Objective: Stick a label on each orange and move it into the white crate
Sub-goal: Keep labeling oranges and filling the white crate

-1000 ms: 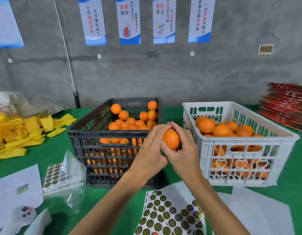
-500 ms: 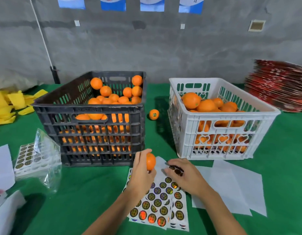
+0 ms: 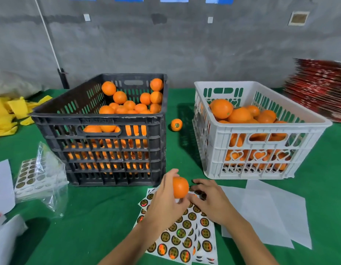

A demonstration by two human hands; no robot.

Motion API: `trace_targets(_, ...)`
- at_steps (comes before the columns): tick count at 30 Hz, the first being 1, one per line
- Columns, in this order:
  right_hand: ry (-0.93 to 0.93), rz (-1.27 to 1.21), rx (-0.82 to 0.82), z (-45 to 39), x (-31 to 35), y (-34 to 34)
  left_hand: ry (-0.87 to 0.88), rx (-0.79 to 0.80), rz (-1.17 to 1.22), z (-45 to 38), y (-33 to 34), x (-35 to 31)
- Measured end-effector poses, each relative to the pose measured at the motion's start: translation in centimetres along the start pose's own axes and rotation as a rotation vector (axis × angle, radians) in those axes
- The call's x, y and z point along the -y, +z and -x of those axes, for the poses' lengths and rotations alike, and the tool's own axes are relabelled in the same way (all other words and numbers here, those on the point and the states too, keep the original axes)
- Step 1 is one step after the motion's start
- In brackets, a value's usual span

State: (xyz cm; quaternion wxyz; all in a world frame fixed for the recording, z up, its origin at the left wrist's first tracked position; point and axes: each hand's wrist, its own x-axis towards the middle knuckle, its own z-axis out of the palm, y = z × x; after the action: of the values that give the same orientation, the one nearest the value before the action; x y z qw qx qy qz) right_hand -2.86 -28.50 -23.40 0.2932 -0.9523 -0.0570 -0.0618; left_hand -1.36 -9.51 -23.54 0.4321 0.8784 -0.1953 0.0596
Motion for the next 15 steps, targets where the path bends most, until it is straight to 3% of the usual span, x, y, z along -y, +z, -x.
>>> trace_targets(7,0.031,-0.061,-0.033,-0.7,0.4,0.5,-0.131,-0.124,0.171,0.0,-0.4,-0.6)
trace_targets(15,0.269,-0.379,-0.130,-1.3,1.9,1.2,-0.131,-0.117,0.129,0.1,-0.4,-0.7)
